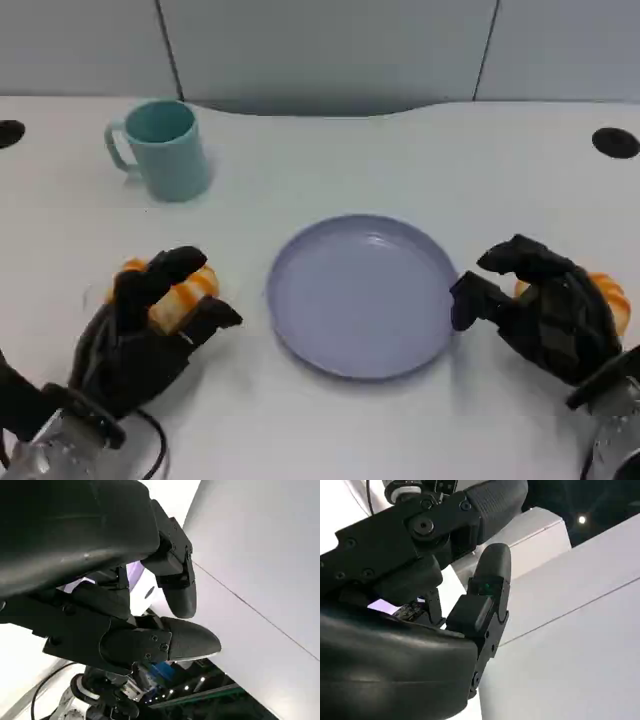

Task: Grasp the bread from the table and place it into the plate.

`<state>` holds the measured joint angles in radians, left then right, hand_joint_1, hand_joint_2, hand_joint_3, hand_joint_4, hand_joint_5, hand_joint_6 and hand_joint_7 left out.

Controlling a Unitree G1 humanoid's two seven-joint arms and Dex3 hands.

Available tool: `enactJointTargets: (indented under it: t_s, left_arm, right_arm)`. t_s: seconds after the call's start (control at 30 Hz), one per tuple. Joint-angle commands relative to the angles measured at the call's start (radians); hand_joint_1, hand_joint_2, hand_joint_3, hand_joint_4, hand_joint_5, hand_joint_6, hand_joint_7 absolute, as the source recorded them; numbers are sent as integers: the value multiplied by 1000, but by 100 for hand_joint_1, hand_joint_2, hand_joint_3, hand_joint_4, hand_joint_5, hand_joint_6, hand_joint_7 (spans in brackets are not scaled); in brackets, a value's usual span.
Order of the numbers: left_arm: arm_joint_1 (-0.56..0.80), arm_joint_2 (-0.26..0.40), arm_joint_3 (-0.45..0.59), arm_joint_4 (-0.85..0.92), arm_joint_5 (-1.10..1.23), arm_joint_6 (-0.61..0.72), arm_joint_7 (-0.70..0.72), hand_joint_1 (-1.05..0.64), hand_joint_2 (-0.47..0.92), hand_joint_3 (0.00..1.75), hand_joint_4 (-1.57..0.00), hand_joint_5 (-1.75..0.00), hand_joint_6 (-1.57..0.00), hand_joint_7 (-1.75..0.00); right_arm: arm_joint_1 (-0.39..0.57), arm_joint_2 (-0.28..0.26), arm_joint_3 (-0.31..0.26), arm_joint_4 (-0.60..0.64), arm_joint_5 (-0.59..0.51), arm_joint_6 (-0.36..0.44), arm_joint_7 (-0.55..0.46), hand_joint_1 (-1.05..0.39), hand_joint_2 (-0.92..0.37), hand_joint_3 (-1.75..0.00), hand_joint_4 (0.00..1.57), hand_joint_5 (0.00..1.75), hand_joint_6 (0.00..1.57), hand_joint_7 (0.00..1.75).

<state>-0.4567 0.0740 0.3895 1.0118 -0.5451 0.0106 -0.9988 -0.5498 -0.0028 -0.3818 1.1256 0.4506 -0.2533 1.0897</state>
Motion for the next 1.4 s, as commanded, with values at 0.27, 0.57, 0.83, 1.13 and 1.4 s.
enactJointTargets:
  t_s: [0.27,0.57,0.83,1.13,1.4]
  left_arm:
    - [-10,21,4,3,8,-14,-5,-88,92,39,-48,-141,-50,-102]
    - [-8,26,6,9,5,-14,-23,-87,92,39,-47,-141,-50,-103]
    - [35,3,-8,-149,7,-52,18,-85,92,37,-48,-144,-55,-92]
    - [23,63,-33,-504,-76,172,82,-87,92,31,-47,-141,-58,-81]
    - [6,83,-50,-551,-81,218,119,-85,92,32,-50,-137,-59,-80]
  right_arm:
    - [-10,-9,-2,-10,9,3,-1,-48,-82,0,74,140,96,61]
    - [-4,-3,8,-27,-2,15,-36,-50,-81,0,74,141,96,62]
    - [-18,5,6,-15,5,48,-38,-49,-80,0,75,142,95,64]
    - [-23,17,7,-24,1,74,-61,-49,-80,0,75,142,97,60]
    - [-25,38,-7,-22,14,32,-61,-45,-82,0,75,141,97,58]
